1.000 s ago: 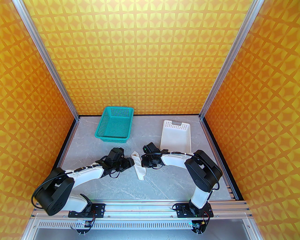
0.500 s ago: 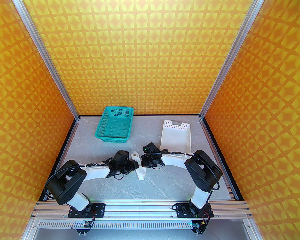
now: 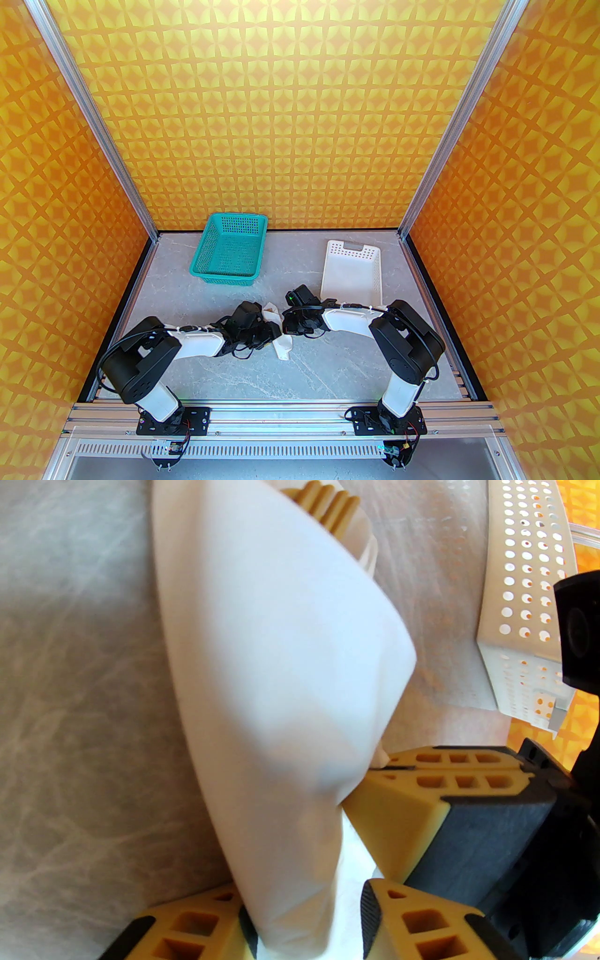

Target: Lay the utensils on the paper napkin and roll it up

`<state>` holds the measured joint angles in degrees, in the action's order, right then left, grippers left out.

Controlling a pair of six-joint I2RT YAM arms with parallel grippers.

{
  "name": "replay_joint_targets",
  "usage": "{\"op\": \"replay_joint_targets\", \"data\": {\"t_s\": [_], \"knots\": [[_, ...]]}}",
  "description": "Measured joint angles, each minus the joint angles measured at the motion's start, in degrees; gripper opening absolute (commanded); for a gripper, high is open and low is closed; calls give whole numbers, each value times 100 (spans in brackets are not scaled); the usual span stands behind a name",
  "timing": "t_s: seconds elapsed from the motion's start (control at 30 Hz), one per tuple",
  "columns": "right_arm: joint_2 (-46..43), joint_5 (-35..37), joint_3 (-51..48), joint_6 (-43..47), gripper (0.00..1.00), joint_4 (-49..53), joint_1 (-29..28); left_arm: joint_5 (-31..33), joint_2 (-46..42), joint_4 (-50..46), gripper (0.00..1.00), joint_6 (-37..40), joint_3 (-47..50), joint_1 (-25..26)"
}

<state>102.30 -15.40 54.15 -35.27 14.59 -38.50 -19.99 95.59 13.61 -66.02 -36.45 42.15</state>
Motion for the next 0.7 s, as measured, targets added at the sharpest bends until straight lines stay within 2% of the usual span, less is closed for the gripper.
{"op": "replay_joint_targets", "data": {"t_s": [0.17, 0.5, 0.6, 0.7], "knots": [[-2, -22, -15, -2, 0, -24, 0, 42, 79, 44, 30, -90, -26, 31], [-22, -24, -52, -28, 0, -70, 0, 205, 195, 151, 0, -221, -31, 98], [-48, -26, -94, -50, 0, -122, 15, 245, 170, 149, 0, -221, -22, 105], [-133, -96, -214, -72, 10, -223, 87, 289, 98, 142, 0, -195, 15, 105]]}}
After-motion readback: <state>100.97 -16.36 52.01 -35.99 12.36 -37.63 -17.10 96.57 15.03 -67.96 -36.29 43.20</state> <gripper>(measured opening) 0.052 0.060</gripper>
